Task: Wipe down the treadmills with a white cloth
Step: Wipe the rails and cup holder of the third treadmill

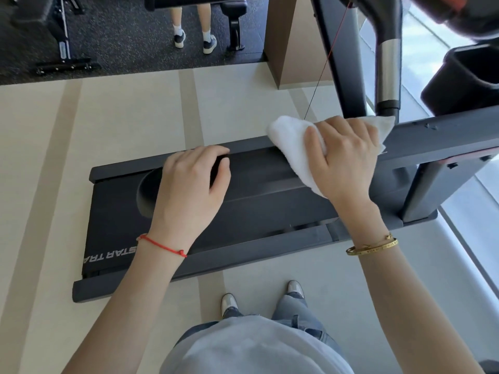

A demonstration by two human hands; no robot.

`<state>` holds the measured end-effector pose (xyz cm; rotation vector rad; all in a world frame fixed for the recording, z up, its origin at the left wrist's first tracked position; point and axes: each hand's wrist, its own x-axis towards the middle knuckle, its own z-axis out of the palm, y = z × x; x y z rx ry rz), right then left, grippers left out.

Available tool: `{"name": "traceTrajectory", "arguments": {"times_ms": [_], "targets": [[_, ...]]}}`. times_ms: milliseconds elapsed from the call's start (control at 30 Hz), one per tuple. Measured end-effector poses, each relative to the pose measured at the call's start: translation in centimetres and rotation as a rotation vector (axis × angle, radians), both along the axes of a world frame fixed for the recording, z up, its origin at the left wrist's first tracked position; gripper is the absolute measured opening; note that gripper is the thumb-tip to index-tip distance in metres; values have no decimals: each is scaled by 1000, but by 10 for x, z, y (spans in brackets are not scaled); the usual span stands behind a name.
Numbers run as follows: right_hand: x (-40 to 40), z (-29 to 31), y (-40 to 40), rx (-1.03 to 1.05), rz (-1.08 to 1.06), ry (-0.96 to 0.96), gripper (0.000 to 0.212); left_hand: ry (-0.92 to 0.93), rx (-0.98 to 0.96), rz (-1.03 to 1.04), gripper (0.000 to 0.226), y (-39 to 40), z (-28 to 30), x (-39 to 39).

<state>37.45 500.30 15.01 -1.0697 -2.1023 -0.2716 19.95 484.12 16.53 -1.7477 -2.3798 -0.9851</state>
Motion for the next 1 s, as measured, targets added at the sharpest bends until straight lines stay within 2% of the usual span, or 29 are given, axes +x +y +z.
{"name": "traceTrajectory", "arguments": {"times_ms": [100, 267, 567, 733, 833, 933, 1000], "targets": [[4, -1, 3, -10, 40, -9, 39, -23, 24, -14, 20, 21, 4, 22], [36, -6, 17, 86, 228, -55, 28, -32, 63, -18, 16, 60, 9, 66], [147, 3, 105, 92, 61, -4, 32, -40, 91, -96, 23, 131, 11, 145], [167, 10, 126, 63, -15, 72, 30, -24, 107, -76, 24, 160, 12, 175], [168, 3, 124, 60, 37, 76, 30, -10, 108, -55, 25, 174, 11, 192], [183, 0, 133, 111, 187, -7, 34, 18, 101, -18, 25, 185, 10, 205], [200, -1, 147, 151, 200, -31, 33, 16, 109, -21, 26, 192, 10, 212]]}}
